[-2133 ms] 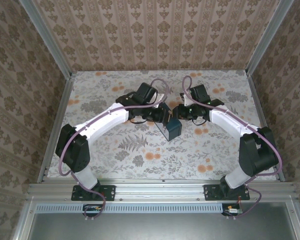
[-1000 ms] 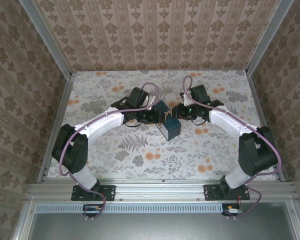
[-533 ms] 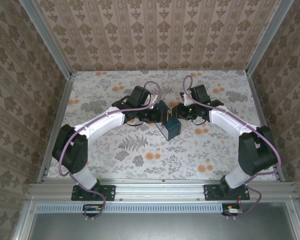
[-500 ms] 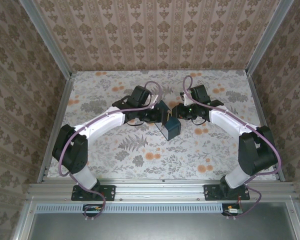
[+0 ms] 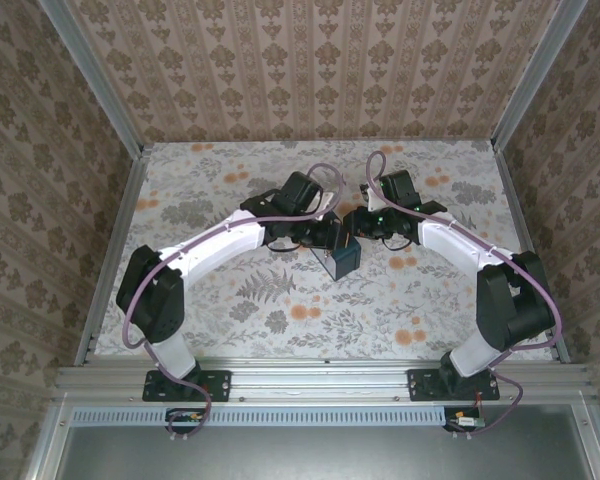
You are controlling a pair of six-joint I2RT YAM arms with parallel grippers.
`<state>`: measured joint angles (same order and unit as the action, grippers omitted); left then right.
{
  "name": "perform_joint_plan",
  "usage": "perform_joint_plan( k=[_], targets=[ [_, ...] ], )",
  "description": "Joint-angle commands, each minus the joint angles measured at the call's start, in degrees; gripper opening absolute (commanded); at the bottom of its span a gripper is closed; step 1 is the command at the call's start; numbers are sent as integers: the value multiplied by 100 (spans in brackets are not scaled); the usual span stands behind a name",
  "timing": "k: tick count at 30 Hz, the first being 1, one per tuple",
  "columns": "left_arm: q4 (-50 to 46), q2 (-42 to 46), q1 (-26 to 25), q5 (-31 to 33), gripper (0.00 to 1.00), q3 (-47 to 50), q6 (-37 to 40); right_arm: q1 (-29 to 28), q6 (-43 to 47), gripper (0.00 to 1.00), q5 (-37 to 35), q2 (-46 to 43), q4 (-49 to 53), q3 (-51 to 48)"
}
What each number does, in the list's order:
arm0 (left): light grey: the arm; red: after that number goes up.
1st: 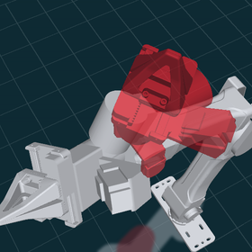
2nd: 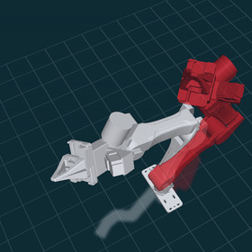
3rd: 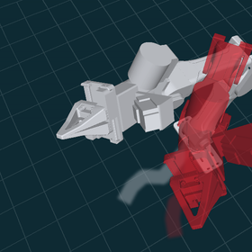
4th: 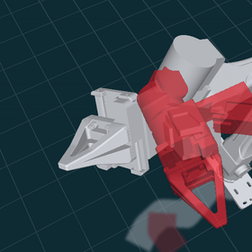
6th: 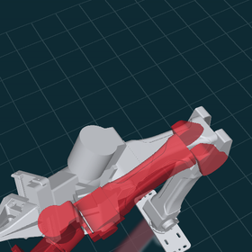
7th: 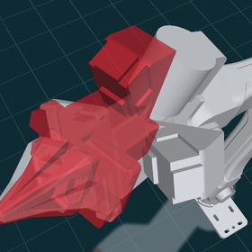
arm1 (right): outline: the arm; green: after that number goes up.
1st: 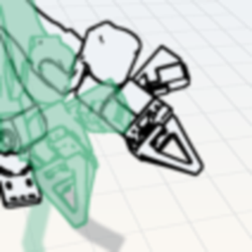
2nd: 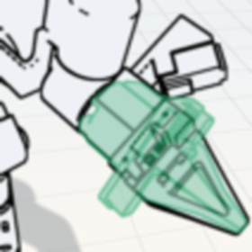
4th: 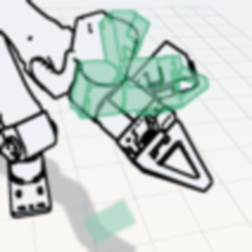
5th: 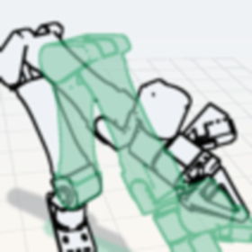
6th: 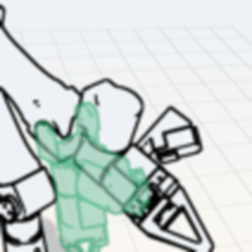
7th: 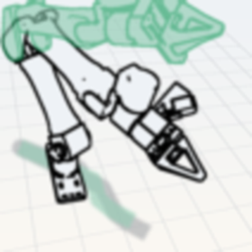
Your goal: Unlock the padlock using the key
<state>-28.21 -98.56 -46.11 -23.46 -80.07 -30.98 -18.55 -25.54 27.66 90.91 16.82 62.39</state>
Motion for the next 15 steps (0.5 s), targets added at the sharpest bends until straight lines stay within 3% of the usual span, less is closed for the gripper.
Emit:
perform_joint_plan(
  k=[1,8,15],
  targets=[
    [-539,110,-29,413,44,-243,339,28,-38,25,-35,194,204,-157],
    [-818,493,6,686,50,-404,471,47,-229,30,96,-74,-9,-112],
    [-531,392,907,640,53,-396,700,-4,-29,35,-148,-593,560,183]
  ],
)
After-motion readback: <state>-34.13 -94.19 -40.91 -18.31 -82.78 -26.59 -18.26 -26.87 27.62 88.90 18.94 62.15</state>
